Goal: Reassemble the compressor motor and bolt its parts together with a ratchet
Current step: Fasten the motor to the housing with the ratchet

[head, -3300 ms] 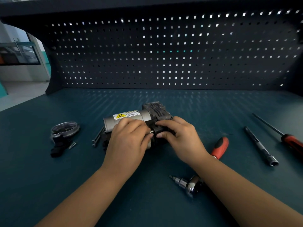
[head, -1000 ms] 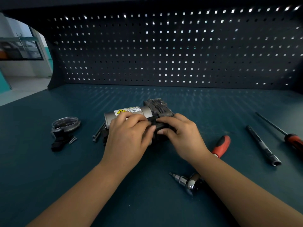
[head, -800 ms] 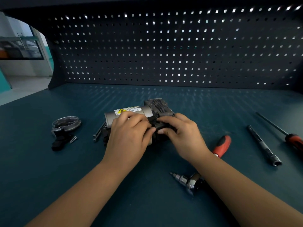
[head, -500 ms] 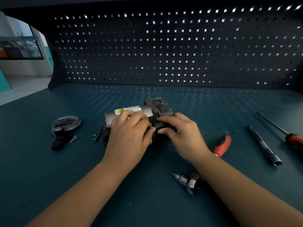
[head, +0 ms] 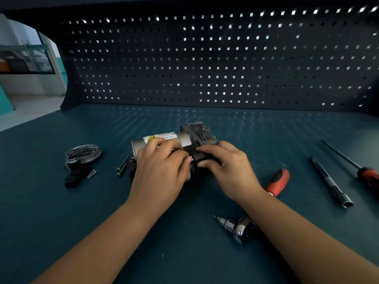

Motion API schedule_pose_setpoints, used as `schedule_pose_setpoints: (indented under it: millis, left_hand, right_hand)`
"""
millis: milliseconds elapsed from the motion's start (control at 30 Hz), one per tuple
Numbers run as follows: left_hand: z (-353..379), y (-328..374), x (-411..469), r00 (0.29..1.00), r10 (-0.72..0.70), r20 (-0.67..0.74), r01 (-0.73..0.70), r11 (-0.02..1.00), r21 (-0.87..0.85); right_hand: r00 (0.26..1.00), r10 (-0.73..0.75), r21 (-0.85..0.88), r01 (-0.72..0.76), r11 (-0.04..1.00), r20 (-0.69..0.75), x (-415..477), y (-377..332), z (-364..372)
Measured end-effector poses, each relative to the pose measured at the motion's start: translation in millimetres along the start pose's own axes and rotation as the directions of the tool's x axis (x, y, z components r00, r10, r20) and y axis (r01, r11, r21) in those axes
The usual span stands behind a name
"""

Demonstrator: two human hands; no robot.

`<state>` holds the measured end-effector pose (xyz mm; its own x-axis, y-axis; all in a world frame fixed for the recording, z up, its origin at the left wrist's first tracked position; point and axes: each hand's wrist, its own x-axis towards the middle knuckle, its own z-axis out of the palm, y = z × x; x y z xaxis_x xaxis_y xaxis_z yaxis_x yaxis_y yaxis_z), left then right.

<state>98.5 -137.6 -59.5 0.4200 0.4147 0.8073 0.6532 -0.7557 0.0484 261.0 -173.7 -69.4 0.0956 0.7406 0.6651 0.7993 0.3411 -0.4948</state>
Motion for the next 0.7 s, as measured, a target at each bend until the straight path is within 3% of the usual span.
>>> schedule_pose_setpoints:
  millis: [133,267,433,567,700]
  left_hand:
    - [1.8,-1.1,-0.8,0.999,0.033,-0.008,-0.033,0.999,-0.027]
    - [1.5,1.7,-0.2,0.996,-0.075,0.043,0.075,0.997,0.003]
    - [1.1,2.4,-0.7,1.0,-0.023,-0.009,0.023,1.0,-0.011]
    - [0.3,2.1,-0.6,0.996,-0.08,0.033,0.081,0.997,-0.004]
    - [2.0,2.1,-1.2,1.0,-0.016,-0.006,0.015,0.997,-0.075]
  right_hand:
    - [1.0,0.004,-0.008,-0.004,1.0,0.005,0.1,0.8,0.4]
    - [1.0,-0.005,-0.006,0.005,1.0,-0.003,0.5,1.2,0.7]
    - [1.0,-0.009,-0.001,0.009,1.0,-0.006,0.0,1.4,0.9]
    - [1.0,-0.02,0.001,0.02,1.0,-0.007,-0.1,2.0,0.5]
    - [1.0,-0.02,-0.007,0.02,1.0,-0.003,0.4,0.7,0.2]
